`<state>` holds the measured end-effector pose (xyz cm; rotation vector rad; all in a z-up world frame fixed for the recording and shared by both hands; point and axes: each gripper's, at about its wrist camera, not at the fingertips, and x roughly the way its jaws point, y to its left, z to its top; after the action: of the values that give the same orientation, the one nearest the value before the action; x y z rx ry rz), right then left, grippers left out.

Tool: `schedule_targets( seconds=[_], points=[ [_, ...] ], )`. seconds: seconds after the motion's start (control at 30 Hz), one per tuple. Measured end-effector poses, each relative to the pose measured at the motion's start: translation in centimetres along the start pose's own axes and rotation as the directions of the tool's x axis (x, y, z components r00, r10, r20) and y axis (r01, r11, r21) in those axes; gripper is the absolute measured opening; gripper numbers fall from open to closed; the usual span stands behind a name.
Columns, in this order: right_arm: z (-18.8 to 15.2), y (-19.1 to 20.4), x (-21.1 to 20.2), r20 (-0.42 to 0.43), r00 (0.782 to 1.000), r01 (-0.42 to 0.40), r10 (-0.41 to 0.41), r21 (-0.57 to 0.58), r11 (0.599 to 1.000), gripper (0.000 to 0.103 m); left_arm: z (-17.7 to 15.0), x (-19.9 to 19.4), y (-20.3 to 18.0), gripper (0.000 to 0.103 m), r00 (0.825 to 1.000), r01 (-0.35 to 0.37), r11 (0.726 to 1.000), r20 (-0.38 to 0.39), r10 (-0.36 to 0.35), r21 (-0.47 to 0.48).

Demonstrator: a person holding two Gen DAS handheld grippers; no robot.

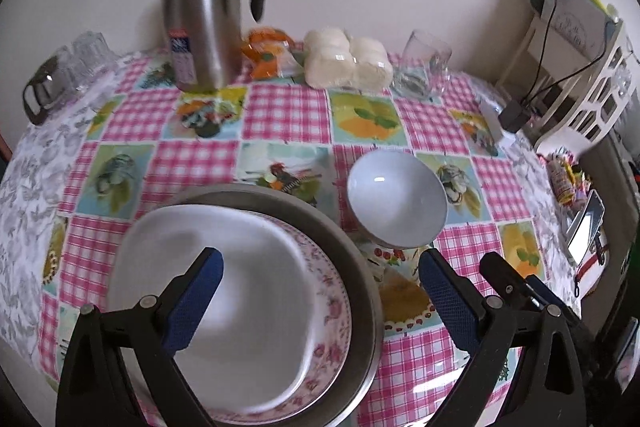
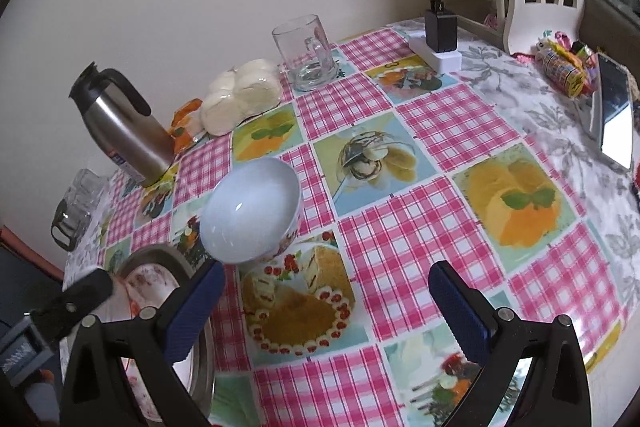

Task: Organize plates and bowls
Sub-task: 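Move both tools toward the small white round bowl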

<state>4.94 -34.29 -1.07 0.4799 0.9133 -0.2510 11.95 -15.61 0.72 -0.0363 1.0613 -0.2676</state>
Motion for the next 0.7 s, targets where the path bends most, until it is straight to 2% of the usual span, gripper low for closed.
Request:
schedule_targets(
  seconds=[0.1, 0.2, 0.3, 0.7],
  points=[
    [0.1, 0.1, 1.1, -0.005, 1.0, -0.016, 0.016, 0.016, 1.0, 0.103, 0.6, 1.4, -0.7, 0.095, 1.0, 0.006, 1.0, -0.03, -0.006, 0.005],
    [0.1, 0.3, 2.3, -0.009, 1.0, -0.012, 0.012, 0.027, 1.0, 0.102, 1.5, 2.1, -1.2, 0.091, 0.998, -0.027, 1.0, -0.053, 0.028, 0.012],
    [0.2, 0.3, 3.4, -0.016, 0.999, -0.04, 0.041, 0.043, 0.998, 0.1, 2.1, 2.1, -1.6, 0.081, 0.998, -0.014, 1.0, -0.058, 0.015, 0.016],
    [0.6, 0.2, 6.8, -0.039, 0.996, -0.078, 0.081, 0.059, 0.995, 0.084, 3.5, 0.9, -2.4, 0.079, 1.0, -0.018, 1.0, -0.022, 0.018, 0.021]
  ],
)
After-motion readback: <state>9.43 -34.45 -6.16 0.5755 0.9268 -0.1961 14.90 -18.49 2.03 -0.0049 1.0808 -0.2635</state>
